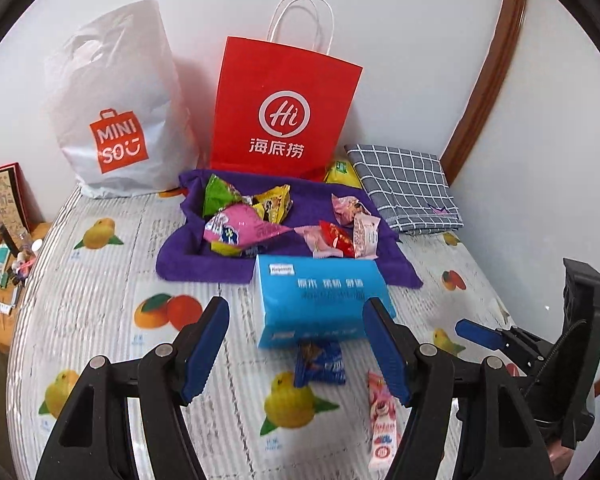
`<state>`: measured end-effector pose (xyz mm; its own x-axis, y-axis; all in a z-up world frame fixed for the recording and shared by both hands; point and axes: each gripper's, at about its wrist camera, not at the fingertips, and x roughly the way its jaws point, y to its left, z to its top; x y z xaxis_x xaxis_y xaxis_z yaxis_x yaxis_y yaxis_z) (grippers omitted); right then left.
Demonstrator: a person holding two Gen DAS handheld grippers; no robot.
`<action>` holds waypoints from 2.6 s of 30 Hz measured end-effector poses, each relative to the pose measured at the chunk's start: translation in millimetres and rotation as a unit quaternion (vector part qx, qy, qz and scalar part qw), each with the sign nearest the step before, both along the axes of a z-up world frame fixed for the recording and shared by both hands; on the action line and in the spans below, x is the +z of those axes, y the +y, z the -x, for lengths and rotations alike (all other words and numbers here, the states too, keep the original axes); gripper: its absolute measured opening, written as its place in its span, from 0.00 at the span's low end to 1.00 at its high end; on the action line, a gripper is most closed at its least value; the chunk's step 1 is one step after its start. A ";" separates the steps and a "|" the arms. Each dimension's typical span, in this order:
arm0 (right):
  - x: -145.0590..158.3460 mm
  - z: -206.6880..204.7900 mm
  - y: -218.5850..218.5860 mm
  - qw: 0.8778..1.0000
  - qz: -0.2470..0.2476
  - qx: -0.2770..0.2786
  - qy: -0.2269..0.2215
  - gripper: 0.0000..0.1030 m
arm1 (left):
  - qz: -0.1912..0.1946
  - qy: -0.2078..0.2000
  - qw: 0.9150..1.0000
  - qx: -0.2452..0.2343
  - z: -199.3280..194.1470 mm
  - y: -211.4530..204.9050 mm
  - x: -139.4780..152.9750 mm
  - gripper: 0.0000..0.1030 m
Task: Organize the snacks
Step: 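Grasp the pink tube candy with the right tool and lift it, then grasp the blue candy packet with the left tool while the right holds the pink tube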
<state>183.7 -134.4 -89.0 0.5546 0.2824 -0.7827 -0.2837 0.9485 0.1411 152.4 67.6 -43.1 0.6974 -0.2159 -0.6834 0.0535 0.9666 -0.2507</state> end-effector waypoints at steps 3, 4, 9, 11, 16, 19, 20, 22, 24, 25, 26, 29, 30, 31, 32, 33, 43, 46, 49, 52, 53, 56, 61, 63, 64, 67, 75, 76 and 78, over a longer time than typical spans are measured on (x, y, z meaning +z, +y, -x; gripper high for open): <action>-7.8 7.8 -1.5 1.000 -0.003 -0.007 0.006 0.69 | -0.001 0.004 1.000 0.000 6.0 1.2 -5.1 0.65; -10.4 9.7 -2.4 1.000 -0.004 -0.011 0.009 0.69 | 0.000 0.007 1.000 0.000 7.7 2.3 -7.5 0.65; -26.0 15.8 -10.3 0.999 -0.016 -0.033 0.038 0.55 | 0.010 0.021 1.000 0.005 15.6 12.7 -21.0 0.65; -33.4 17.1 -14.4 0.997 -0.029 -0.042 0.058 0.54 | 0.019 0.028 0.999 0.007 18.9 19.3 -27.0 0.65; -42.9 21.6 -12.7 0.994 -0.052 -0.048 0.079 0.54 | 0.035 0.044 0.998 0.011 25.9 33.3 -40.6 0.65; -50.9 21.2 -2.8 0.993 -0.062 -0.039 0.097 0.55 | 0.043 0.052 0.998 0.015 29.4 41.9 -47.9 0.65; -54.7 20.6 2.0 0.993 -0.056 -0.037 0.100 0.55 | 0.044 0.055 0.997 0.015 31.0 44.6 -51.0 0.65; -63.0 19.5 11.6 0.994 -0.030 -0.035 0.103 0.55 | 0.046 0.060 0.997 0.014 32.7 48.1 -56.3 0.65; -73.5 17.5 17.9 0.993 -0.015 -0.034 0.113 0.55 | 0.047 0.068 0.996 0.012 35.0 50.0 -62.8 0.65; -78.5 16.5 19.7 0.992 -0.014 -0.034 0.118 0.55 | 0.046 0.073 0.996 0.011 35.4 50.9 -66.5 0.65; -82.5 16.1 20.5 0.992 -0.012 -0.036 0.118 0.55 | 0.045 0.076 0.996 0.011 35.9 51.5 -69.9 0.65; -83.5 19.0 25.5 0.995 0.007 -0.036 0.094 0.51 | 0.044 0.090 0.995 0.013 35.7 52.5 -82.2 0.65; -83.9 19.9 26.9 0.995 0.017 -0.036 0.087 0.48 | 0.045 0.095 0.994 0.014 35.8 52.4 -86.9 0.65; -84.5 21.6 28.4 0.996 0.032 -0.037 0.076 0.37 | 0.042 0.098 0.994 0.018 35.8 52.2 -91.4 0.65; -86.0 23.3 29.6 0.996 0.055 -0.037 0.064 0.27 | 0.039 0.101 0.994 0.021 36.0 51.9 -95.7 0.65; -86.6 24.6 29.5 0.996 0.069 -0.035 0.054 0.25 | 0.035 0.106 0.994 0.023 36.2 50.8 -101.5 0.65; -92.4 7.3 -19.6 0.990 0.129 -0.057 -0.002 0.23 | -0.005 0.094 0.995 0.036 41.0 40.3 -127.7 0.67; -96.3 -3.8 -34.9 0.988 0.138 -0.065 -0.016 0.23 | -0.016 0.087 0.996 0.027 40.9 33.7 -129.4 0.77; -97.3 -10.9 -42.3 0.991 0.112 -0.066 -0.019 0.23 | -0.036 0.086 0.995 0.022 40.1 24.9 -131.1 0.84; -97.8 -14.7 -49.7 0.995 0.074 -0.063 -0.007 0.25 | -0.057 0.084 0.994 0.028 38.3 15.5 -133.5 0.92; -97.8 -15.3 -52.9 0.996 0.060 -0.063 -0.004 0.26 | -0.060 0.083 0.994 0.032 36.7 12.8 -134.1 0.94; -97.9 -16.4 -56.8 0.997 0.037 -0.064 0.000 0.26 | -0.058 0.079 0.995 0.024 28.7 2.1 -133.5 0.94; -98.1 -15.3 -55.6 0.997 0.035 -0.064 -0.001 0.26 | -0.004 0.083 0.997 0.001 9.4 -16.8 -129.7 0.94; -98.1 -15.4 -56.6 0.997 0.029 -0.065 0.000 0.26 | -0.001 0.086 0.996 -0.007 -0.5 -28.9 -129.2 0.94; -98.3 -15.4 -57.6 0.998 0.027 -0.065 0.001 0.26 | -0.004 0.085 0.996 -0.007 -5.1 -35.0 -129.7 0.94; -98.1 -14.3 -54.1 0.997 0.042 -0.064 -0.002 0.26 | -0.022 0.079 0.997 -0.005 -18.3 -49.8 -131.1 0.94; -98.4 -14.6 -52.5 0.997 0.054 -0.062 -0.004 0.26 | -0.068 0.079 0.995 0.003 -42.1 -75.2 -134.4 0.94; -98.5 -14.5 -51.8 0.996 0.057 -0.062 -0.004 0.26 | -0.075 0.080 0.994 0.001 -44.2 -78.1 -135.0 0.94; -98.6 -14.6 -50.7 0.996 0.062 -0.062 -0.005 0.26 | -0.095 0.082 0.992 0.001 -45.1 -82.7 -136.4 0.93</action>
<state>198.3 -185.1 -187.6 0.5871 0.1138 -0.8015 -0.1646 0.9862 0.0194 197.4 -15.1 -179.5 0.5732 -0.0709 -0.8163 0.0252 0.9973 -0.0689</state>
